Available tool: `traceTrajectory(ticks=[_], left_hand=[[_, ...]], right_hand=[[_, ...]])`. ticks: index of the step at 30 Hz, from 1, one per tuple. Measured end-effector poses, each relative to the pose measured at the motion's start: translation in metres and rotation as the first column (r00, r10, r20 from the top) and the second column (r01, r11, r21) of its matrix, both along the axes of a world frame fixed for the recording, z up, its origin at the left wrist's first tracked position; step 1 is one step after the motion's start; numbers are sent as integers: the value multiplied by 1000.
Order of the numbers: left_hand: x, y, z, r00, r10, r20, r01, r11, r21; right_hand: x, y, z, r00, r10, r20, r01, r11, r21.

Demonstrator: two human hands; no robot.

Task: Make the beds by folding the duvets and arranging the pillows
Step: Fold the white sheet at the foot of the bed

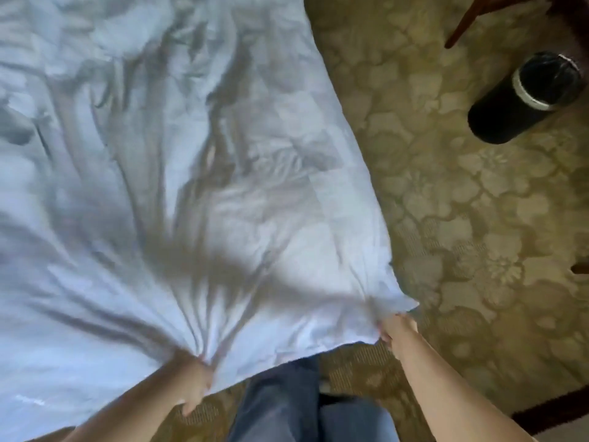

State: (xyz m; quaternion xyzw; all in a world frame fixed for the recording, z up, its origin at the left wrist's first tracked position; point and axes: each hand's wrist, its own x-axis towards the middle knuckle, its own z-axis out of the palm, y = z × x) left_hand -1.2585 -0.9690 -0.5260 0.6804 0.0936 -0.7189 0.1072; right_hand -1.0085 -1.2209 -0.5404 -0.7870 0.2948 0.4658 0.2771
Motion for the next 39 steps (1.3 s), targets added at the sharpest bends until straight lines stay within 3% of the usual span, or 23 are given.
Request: traceTrajectory(ticks=[2, 4, 6, 7, 8, 10, 13, 17, 19, 23, 27, 32, 36, 39], left_hand=[[6, -23, 5, 977, 211, -14, -210, 977, 32], [44, -44, 14, 786, 614, 71, -618, 781, 85], [104, -53, 35, 483, 859, 173, -875, 482, 46], [135, -55, 48, 359, 901, 242, -930, 368, 11], [167, -54, 64, 263, 910, 321, -955, 293, -48], [224, -50, 95, 112, 855, 506, -956, 232, -180], [291, -52, 139, 17, 769, 639, -939, 231, -254], [353, -49, 201, 72, 859, 506, -931, 240, -276], [360, -37, 232, 32, 884, 467, -934, 192, -300], [346, 6, 280, -250, 813, 525, -929, -47, -368], [329, 65, 303, -459, 668, 586, -881, -254, -400], [342, 151, 307, -612, 528, 589, -791, -425, -440], [386, 222, 314, -684, 422, 595, -726, -477, -496], [428, 262, 321, -667, 469, 579, -743, -470, -476]], right_hand=[[10, -17, 23, 962, 51, -267, -39, 998, 49], [62, -28, 40, 944, 68, -323, -58, 997, 42], [137, -34, 54, 983, 148, -113, -147, 989, 19], [179, -29, 70, 975, 223, 23, -223, 975, 16], [222, -22, 94, 947, 303, 104, -307, 952, 22], [298, -8, 140, 890, 396, 227, -422, 903, 81], [373, 16, 227, 822, 371, 433, -487, 852, 195], [435, 56, 292, 742, 396, 541, -557, 813, 169], [449, 84, 308, 695, 499, 518, -650, 743, 157], [453, 156, 341, 384, 728, 568, -903, 426, 64], [458, 251, 375, 31, 769, 639, -993, 95, -67], [476, 387, 424, -247, 700, 670, -968, -142, -208], [512, 487, 455, -359, 641, 678, -932, -201, -303], [543, 548, 456, -363, 647, 670, -932, -246, -267]])
